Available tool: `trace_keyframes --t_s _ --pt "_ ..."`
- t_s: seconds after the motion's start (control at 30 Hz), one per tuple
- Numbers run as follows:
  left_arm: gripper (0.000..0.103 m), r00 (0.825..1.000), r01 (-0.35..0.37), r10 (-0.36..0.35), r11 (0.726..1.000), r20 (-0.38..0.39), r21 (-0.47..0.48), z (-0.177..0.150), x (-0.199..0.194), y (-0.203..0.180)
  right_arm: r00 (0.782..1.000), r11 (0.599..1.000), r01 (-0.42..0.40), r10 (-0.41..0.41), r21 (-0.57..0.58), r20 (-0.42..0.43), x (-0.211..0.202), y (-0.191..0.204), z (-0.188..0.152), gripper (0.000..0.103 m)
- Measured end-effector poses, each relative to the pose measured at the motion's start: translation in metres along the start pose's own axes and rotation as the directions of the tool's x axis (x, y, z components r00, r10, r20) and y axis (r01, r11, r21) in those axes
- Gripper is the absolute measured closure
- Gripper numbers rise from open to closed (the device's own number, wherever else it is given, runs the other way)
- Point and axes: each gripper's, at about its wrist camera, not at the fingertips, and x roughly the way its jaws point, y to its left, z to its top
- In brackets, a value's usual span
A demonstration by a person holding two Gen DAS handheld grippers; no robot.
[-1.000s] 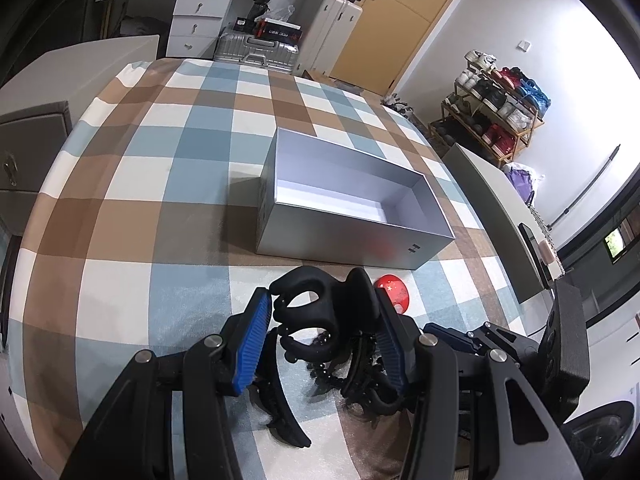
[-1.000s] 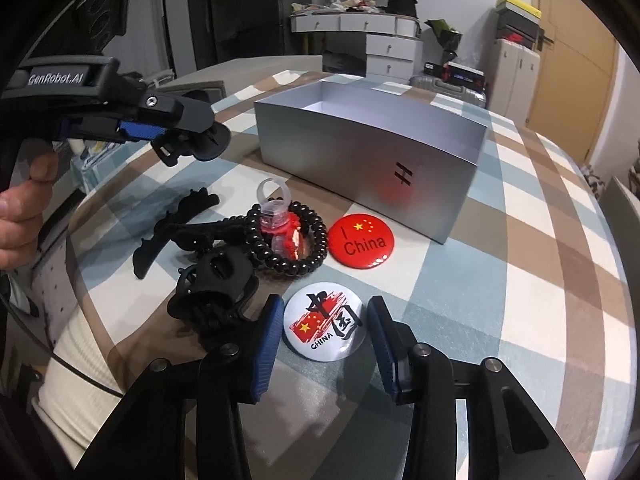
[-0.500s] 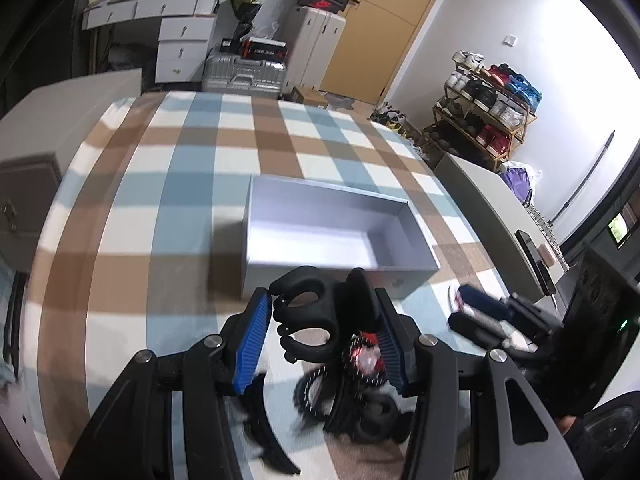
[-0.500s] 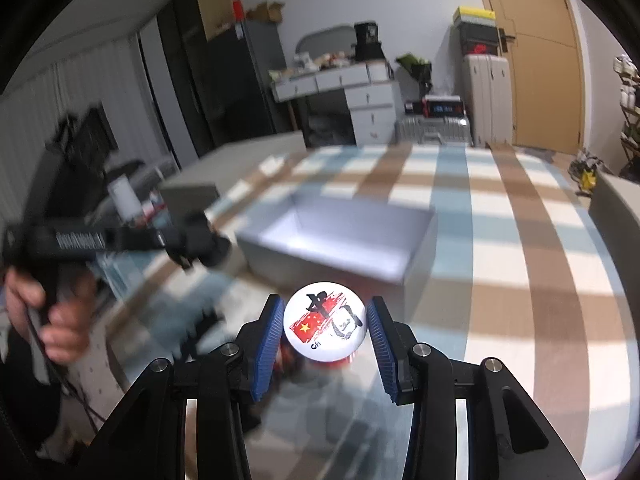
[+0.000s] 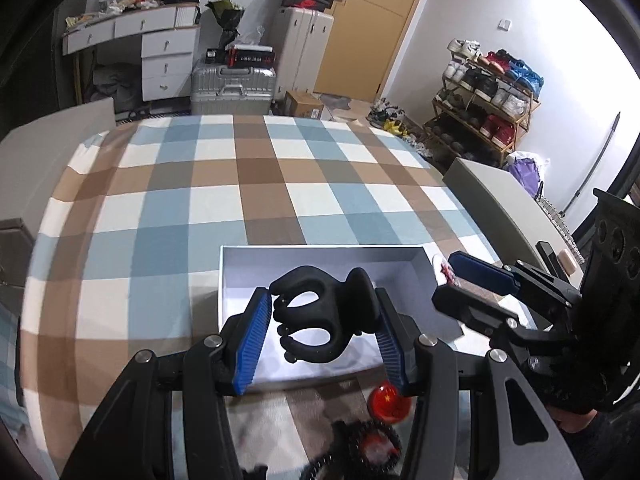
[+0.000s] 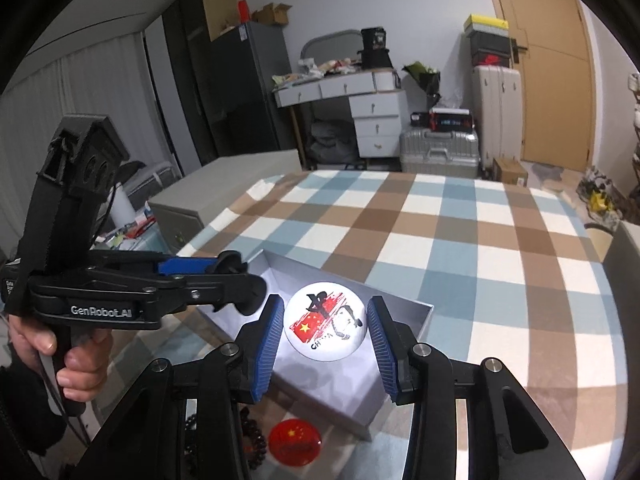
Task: Organize jewelry
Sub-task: 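Carry the claw clip and white badge into the silver box and open both tools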
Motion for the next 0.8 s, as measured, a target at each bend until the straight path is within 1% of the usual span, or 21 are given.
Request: trace_keyframes --t_s 0.13,0.27,0.37,0.47,0.5,0.53,0.63,0.67,0.7,0.73,0.77,0.8 --pt "0.058 0.999 -0.006 0.006 1.0 -0.038 0.007 0.001 0.013 0.001 0.999 1.0 -0.005 0.004 -0.024 -0.037 0.014 -0.001 -0.001 0.061" --pt "0.058 0.998 0.005 -0.005 1.0 -0.069 -0.001 0.001 0.021 0.002 0.996 0.999 0.003 -0.008 -0.052 -0.083 0.028 -0.002 -0.003 0.061" --pt "0.058 0.995 0.02 -0.021 1.0 -0.096 -0.012 0.001 0.027 0.004 0.994 0.999 -0.003 -0.002 -0.051 -0.107 0.037 -0.004 -0.004 0.061" --pt "0.058 0.994 0.025 -0.026 1.0 -0.111 -0.018 0.002 0.032 0.006 0.992 0.999 0.005 -0.011 -0.043 -0.127 0.045 -0.007 -0.003 0.061" --pt "0.058 0.993 0.037 -0.039 0.999 -0.113 -0.02 0.002 0.032 0.006 0.991 0.999 0.005 -0.01 -0.04 -0.131 0.046 -0.007 -0.003 0.061" --pt "0.058 0.993 0.047 -0.048 0.999 -0.112 -0.019 0.003 0.033 0.006 0.991 0.999 0.004 -0.008 -0.035 -0.133 0.048 -0.007 -0.003 0.061" --pt "0.058 0.994 0.047 -0.048 0.999 -0.102 -0.006 0.004 0.034 0.005 0.99 0.999 0.018 -0.022 -0.029 -0.139 0.054 -0.008 -0.003 0.06" --pt "0.058 0.994 0.042 -0.041 0.999 -0.101 0.0 0.004 0.033 0.004 0.99 0.999 0.021 -0.025 -0.029 -0.142 0.055 -0.009 -0.003 0.059" --pt "0.057 0.995 0.037 -0.037 0.999 -0.098 0.004 0.004 0.033 0.005 0.989 0.999 0.021 -0.025 -0.028 -0.144 0.055 -0.009 -0.004 0.054" --pt "0.054 0.995 0.036 -0.035 0.999 -0.096 0.01 0.004 0.032 0.005 0.99 0.999 0.019 -0.023 -0.028 -0.14 0.054 -0.008 -0.004 0.046" --pt "0.05 0.994 0.038 -0.037 0.999 -0.098 0.009 0.003 0.032 0.006 0.991 0.999 0.026 -0.03 -0.029 -0.134 0.053 -0.008 -0.004 0.041" --pt "0.049 0.994 0.046 -0.045 0.999 -0.099 0.008 0.003 0.031 0.007 0.992 0.999 0.036 -0.04 -0.029 -0.121 0.049 -0.008 -0.004 0.036"
